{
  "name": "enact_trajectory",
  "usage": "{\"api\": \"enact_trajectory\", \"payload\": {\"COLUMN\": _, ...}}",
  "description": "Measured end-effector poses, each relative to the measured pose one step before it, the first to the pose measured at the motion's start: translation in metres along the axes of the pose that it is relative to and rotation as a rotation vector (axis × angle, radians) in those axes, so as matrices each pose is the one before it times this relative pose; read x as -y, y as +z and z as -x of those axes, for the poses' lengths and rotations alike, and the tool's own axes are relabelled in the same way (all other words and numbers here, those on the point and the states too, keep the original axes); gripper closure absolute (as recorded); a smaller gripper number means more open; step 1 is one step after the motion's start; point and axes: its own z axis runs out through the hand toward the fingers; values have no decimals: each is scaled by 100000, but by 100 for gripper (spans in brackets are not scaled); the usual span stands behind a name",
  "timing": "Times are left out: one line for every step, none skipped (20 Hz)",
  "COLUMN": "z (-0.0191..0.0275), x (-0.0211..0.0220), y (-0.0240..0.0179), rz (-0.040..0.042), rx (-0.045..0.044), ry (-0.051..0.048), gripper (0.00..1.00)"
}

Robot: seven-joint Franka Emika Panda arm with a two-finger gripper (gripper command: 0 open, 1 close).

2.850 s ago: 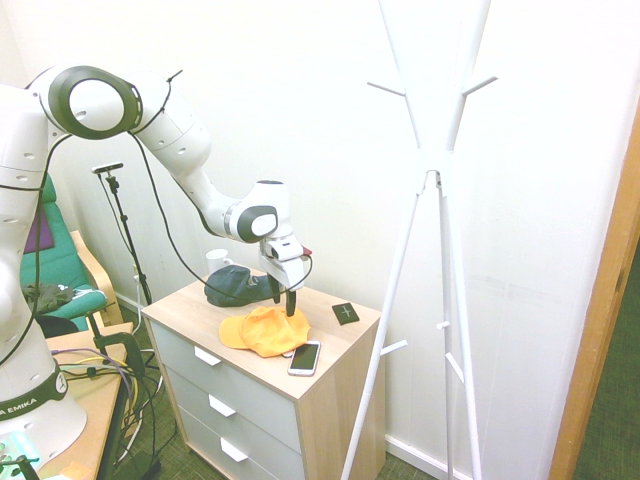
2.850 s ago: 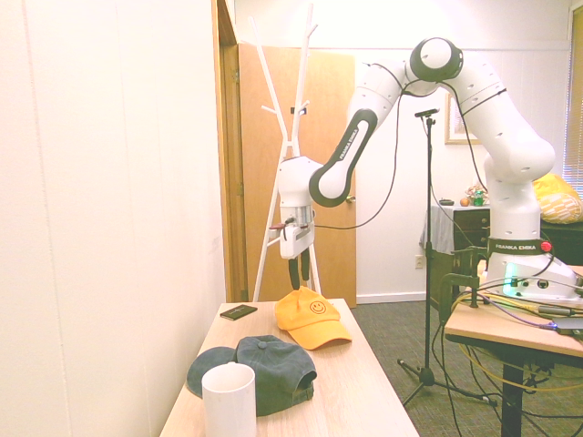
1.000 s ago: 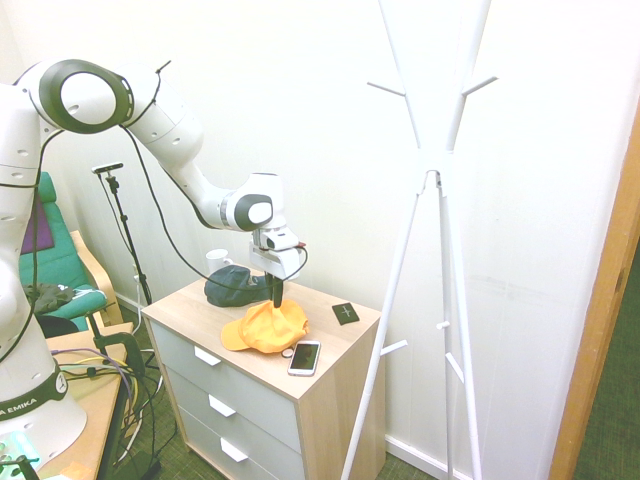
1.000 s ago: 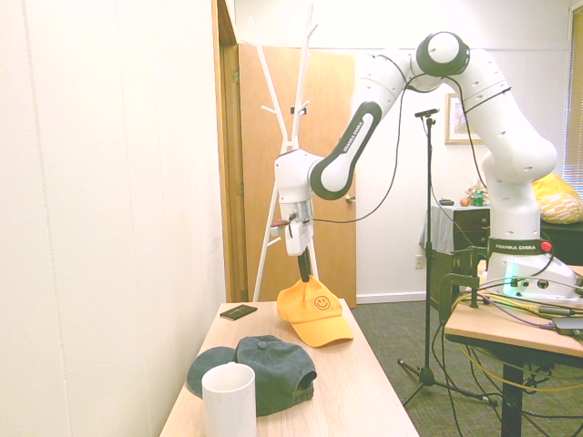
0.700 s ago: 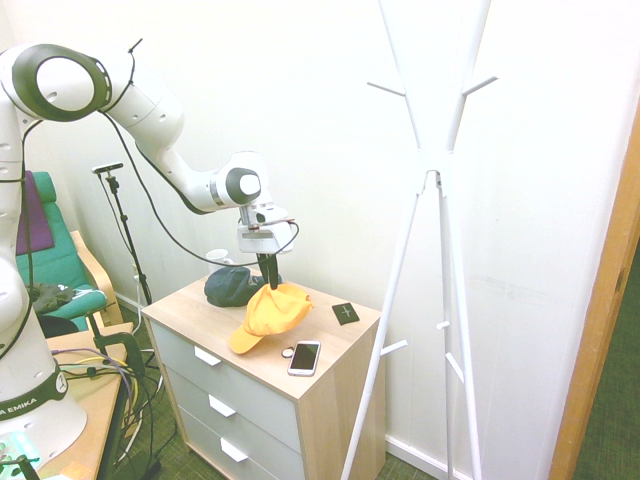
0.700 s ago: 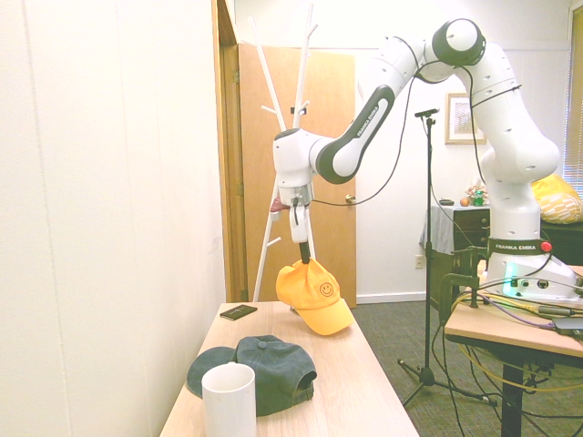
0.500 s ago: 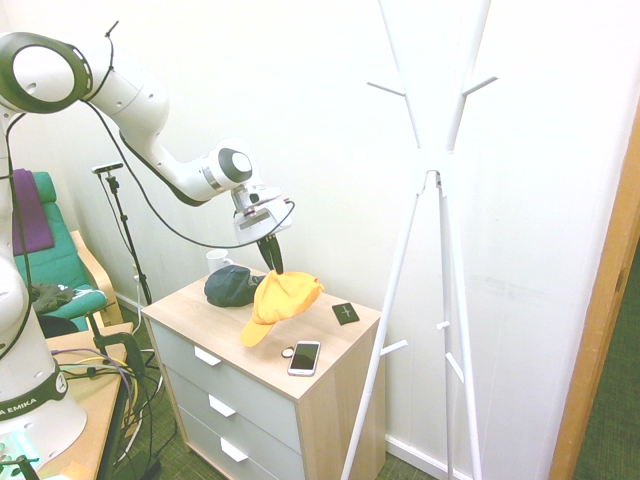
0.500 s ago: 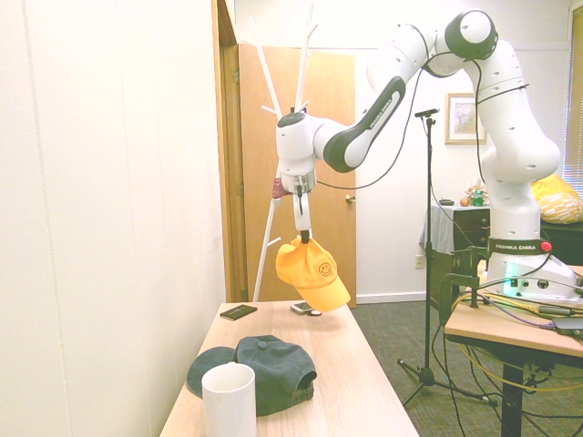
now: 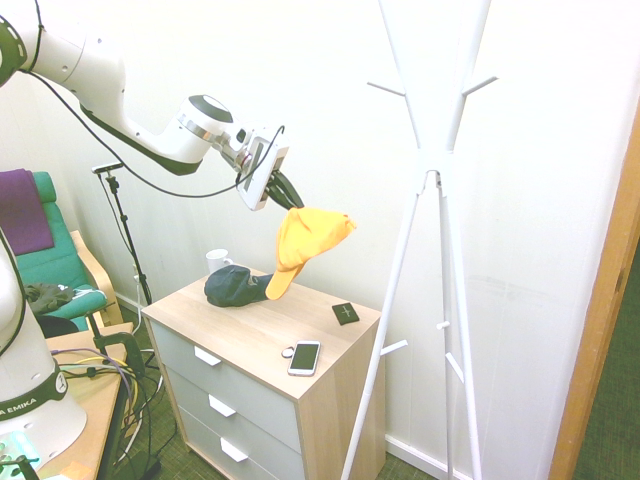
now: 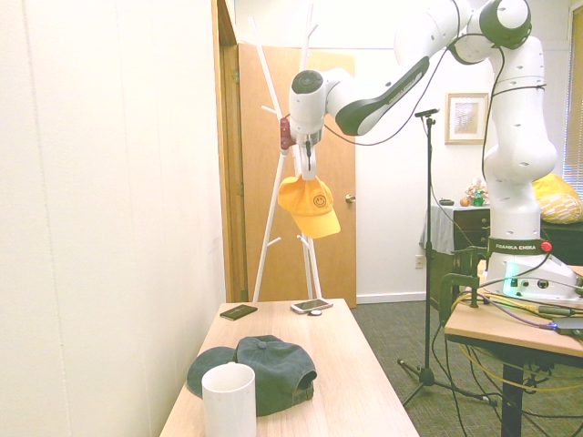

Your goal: Hang the cap

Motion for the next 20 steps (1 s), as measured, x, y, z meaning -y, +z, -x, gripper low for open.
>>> {"api": "enact_trajectory", "payload": {"z": -1245, "x": -1396, "y": -740, "rz": 1634, "rx": -2144, "ry": 251, "gripper": 100}}
{"api": "enact_trajectory", "payload": {"z": -1092, "x": -1130, "y": -728, "rz": 1481, "rx": -1989, "ry": 206, "gripper": 100}}
{"api": "enact_trajectory", "payload": {"z": -959, "x": -1019, "y": -754, "rz": 1344, "rx": -1845, "ry": 302, "gripper": 100}}
{"api": "enact_trajectory", "payload": {"z": -954, "x": -976, "y": -721, "rz": 1371, "rx": -1826, "ry": 262, "gripper": 100}}
{"api": "enact_trajectory", "payload": {"z": -918, "x": -975, "y": -685, "rz": 1230, "rx": -1557, "ry": 507, "gripper": 100}}
{"api": "enact_trajectory", "payload": {"z": -802, "x": -963, "y": -637, "rz": 925, "rx": -1029, "ry": 307, "gripper": 100}}
{"api": "enact_trajectory", "payload": {"z": -708, "x": -968, "y": -566, "rz": 907, "rx": -900, "ry": 226, "gripper": 100}}
{"api": "enact_trajectory", "payload": {"z": -594, "x": -969, "y": -452, "rz": 1044, "rx": -822, "ry": 18, "gripper": 100}}
{"api": "enact_trajectory", "payload": {"z": -560, "x": -950, "y": -354, "rz": 872, "rx": -882, "ry": 235, "gripper": 100}}
{"api": "enact_trajectory", "payload": {"z": -477, "x": -910, "y": -213, "rz": 968, "rx": -907, "ry": 305, "gripper": 100}}
{"api": "enact_trajectory", "payload": {"z": -505, "x": -972, "y": -146, "rz": 1275, "rx": -846, "ry": 418, "gripper": 100}}
{"api": "enact_trajectory", "payload": {"z": -667, "x": -1060, "y": -129, "rz": 1350, "rx": -1025, "ry": 507, "gripper": 100}}
{"api": "enact_trajectory", "payload": {"z": -716, "x": -1044, "y": -130, "rz": 1234, "rx": -1140, "ry": 504, "gripper": 100}}
{"api": "enact_trajectory", "payload": {"z": -888, "x": -1109, "y": -196, "rz": 650, "rx": -1005, "ry": 897, "gripper": 100}}
{"api": "enact_trajectory", "payload": {"z": -910, "x": -1007, "y": -199, "rz": 249, "rx": -696, "ry": 951, "gripper": 100}}
{"api": "enact_trajectory", "payload": {"z": -959, "x": -976, "y": -234, "rz": -33, "rx": -608, "ry": 942, "gripper": 100}}
{"api": "enact_trajectory", "payload": {"z": -907, "x": -901, "y": -206, "rz": -129, "rx": -506, "ry": 1233, "gripper": 100}}
{"api": "enact_trajectory", "payload": {"z": -760, "x": -754, "y": -58, "rz": -70, "rx": -207, "ry": 1091, "gripper": 100}}
{"api": "enact_trajectory", "payload": {"z": -564, "x": -541, "y": 136, "rz": 67, "rx": 12, "ry": 885, "gripper": 100}}
{"api": "enact_trajectory", "payload": {"z": -289, "x": -265, "y": 377, "rz": 175, "rx": 231, "ry": 525, "gripper": 100}}
